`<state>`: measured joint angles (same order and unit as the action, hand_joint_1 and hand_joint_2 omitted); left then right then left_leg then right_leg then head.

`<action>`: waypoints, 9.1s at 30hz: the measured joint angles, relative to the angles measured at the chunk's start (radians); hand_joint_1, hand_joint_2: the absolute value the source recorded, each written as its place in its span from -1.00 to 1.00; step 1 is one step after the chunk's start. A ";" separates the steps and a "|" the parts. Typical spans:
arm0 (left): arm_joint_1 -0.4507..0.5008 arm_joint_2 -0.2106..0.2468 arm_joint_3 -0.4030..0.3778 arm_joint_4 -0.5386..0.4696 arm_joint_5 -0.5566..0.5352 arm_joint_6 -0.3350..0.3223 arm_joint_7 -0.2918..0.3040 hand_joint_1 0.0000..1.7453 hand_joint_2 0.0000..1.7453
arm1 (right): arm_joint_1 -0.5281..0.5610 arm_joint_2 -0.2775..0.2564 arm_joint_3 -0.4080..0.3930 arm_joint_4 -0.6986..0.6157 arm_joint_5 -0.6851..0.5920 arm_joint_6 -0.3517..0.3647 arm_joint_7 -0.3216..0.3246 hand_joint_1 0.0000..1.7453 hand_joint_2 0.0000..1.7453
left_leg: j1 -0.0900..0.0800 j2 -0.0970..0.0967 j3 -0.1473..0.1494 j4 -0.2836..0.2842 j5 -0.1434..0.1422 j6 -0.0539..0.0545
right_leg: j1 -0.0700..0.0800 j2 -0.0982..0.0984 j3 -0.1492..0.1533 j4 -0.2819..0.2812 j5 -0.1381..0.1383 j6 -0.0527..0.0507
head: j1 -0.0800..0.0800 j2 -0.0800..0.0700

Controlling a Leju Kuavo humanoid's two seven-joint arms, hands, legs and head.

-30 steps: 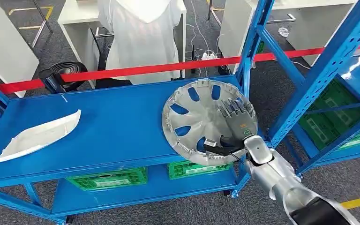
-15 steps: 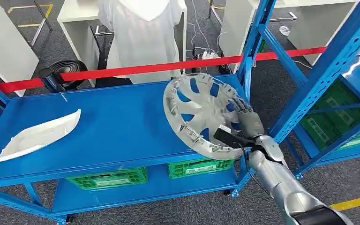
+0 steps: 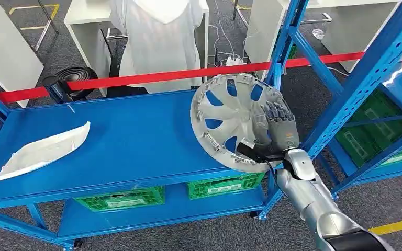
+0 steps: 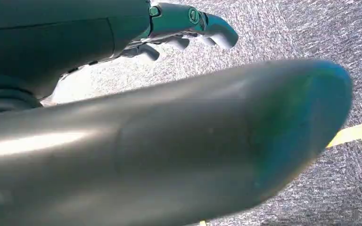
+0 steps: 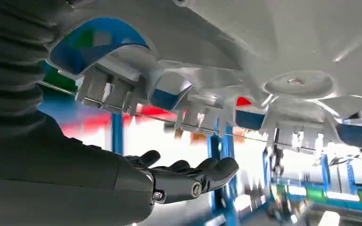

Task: Take the parts from the cabinet and place them on the table.

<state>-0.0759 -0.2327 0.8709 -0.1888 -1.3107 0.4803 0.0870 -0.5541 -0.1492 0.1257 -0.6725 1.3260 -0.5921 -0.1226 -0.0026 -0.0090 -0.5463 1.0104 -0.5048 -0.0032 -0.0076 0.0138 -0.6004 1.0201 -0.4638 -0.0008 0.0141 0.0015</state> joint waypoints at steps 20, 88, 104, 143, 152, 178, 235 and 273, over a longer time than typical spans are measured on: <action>0.000 0.002 0.000 0.000 0.005 0.004 0.021 -1.00 -1.00 | -0.025 0.057 0.084 0.013 -0.071 0.047 -0.098 -1.00 -1.00 | 0.000 -0.001 -0.001 0.000 0.000 0.000 | 0.000 0.000 -0.001 0.000 0.000 0.000 | 0.000 0.000; 0.001 0.010 -0.015 0.000 -0.057 0.024 -0.022 -1.00 -1.00 | 0.059 0.039 0.020 -0.161 -0.108 0.073 -0.152 1.00 -1.00 | 0.000 0.000 -0.001 0.000 0.000 0.000 | 0.000 0.000 -0.002 0.000 0.000 0.000 | 0.000 0.000; -0.004 0.004 -0.050 -0.009 -0.096 0.214 -0.144 -1.00 1.00 | 0.086 0.024 0.089 -0.257 0.077 0.047 -0.048 1.00 -1.00 | 0.000 0.000 -0.001 0.000 0.000 0.000 | 0.000 0.000 -0.002 0.000 0.000 0.000 | 0.000 0.000; -0.022 -0.003 -0.075 -0.034 -0.114 0.221 -0.151 -1.00 1.00 | 0.110 0.019 0.125 -0.356 0.160 0.063 -0.006 1.00 -1.00 | 0.000 -0.001 -0.001 0.000 0.000 0.000 | 0.000 0.000 -0.002 0.000 0.000 -0.001 | 0.000 0.000; -0.021 -0.002 -0.072 -0.033 -0.092 0.221 -0.175 -1.00 1.00 | 0.099 0.026 0.163 -0.367 0.177 0.058 -0.011 1.00 -1.00 | 0.000 -0.001 -0.001 0.000 0.001 -0.001 | 0.000 -0.001 -0.002 0.000 0.000 -0.001 | 0.000 0.000; -0.020 0.011 -0.053 -0.009 -0.064 0.206 -0.171 -1.00 1.00 | 0.083 0.037 0.218 -0.398 0.127 0.068 -0.029 1.00 -1.00 | 0.014 0.004 -0.075 0.062 -0.004 -0.041 | -0.010 -0.007 -0.017 0.036 -0.015 -0.032 | 0.005 0.000; -0.023 0.006 -0.045 -0.003 -0.040 0.203 -0.183 -1.00 1.00 | 0.041 0.068 0.243 -0.312 0.000 0.074 -0.102 1.00 -1.00 | -0.007 0.012 -0.127 0.028 0.107 0.012 | 0.013 -0.017 0.099 0.005 -0.098 -0.003 | -0.003 0.000; -0.014 0.004 -0.029 -0.003 -0.060 0.221 -0.170 -1.00 1.00 | 0.014 0.109 0.246 -0.283 0.058 0.103 -0.076 1.00 -1.00 | 0.011 0.008 -0.210 0.227 -0.049 -0.034 | 0.006 -0.024 0.068 -0.025 -0.039 -0.035 | -0.007 0.000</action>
<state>-0.0897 -0.2285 0.8423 -0.1923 -1.3706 0.7011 -0.0835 -0.5397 -0.0397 0.3719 -0.9556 1.3840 -0.4891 -0.1987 0.0079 -0.0013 -0.7565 1.2374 -0.5538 -0.0375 -0.0017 -0.0101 -0.5327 0.9948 -0.5028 -0.0354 0.0069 0.0015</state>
